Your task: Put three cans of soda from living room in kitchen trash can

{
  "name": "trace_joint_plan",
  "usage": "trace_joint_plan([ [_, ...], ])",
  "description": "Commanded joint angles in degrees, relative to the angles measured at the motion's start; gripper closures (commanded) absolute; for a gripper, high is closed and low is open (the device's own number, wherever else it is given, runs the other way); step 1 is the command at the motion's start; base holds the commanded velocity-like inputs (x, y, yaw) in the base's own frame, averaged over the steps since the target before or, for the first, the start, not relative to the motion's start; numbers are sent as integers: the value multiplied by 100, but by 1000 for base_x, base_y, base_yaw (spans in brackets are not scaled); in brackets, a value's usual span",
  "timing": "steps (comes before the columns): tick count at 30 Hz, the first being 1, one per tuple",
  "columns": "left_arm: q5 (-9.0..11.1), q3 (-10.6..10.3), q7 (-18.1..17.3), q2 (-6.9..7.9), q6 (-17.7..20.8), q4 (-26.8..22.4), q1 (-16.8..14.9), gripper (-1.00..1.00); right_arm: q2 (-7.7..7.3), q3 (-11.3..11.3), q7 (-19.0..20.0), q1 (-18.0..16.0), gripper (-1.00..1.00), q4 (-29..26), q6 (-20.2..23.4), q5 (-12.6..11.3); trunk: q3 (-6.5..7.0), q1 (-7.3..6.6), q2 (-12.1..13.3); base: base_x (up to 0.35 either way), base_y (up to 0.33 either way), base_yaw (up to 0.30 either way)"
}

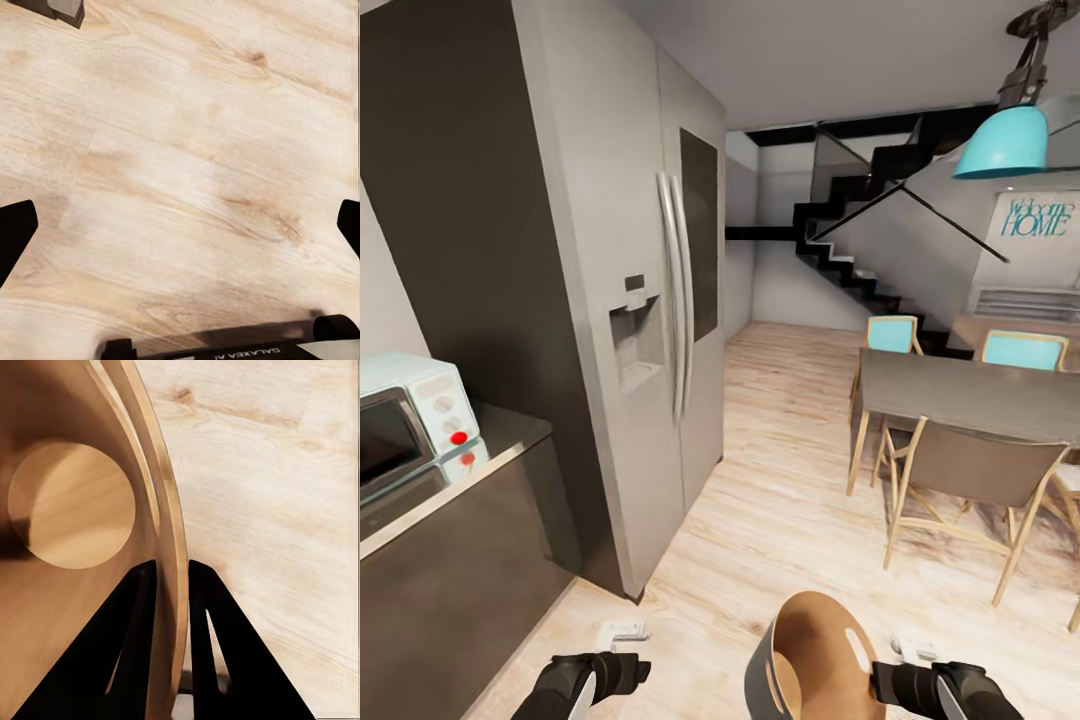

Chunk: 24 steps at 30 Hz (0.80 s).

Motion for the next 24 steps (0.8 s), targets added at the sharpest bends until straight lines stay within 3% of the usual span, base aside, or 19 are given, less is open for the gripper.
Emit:
trace_joint_plan([
  [1, 0, 0, 0, 0, -3, 0, 0, -100, 4, -1, 31, -4, 100, -5, 21, -95, 1, 0, -1, 0, 0, -182],
  [24, 19, -7, 0, -11, -132, 479, 0, -100, 53, 12, 24, -3, 100, -5, -1, -108, 1, 0, -1, 0, 0, -152],
])
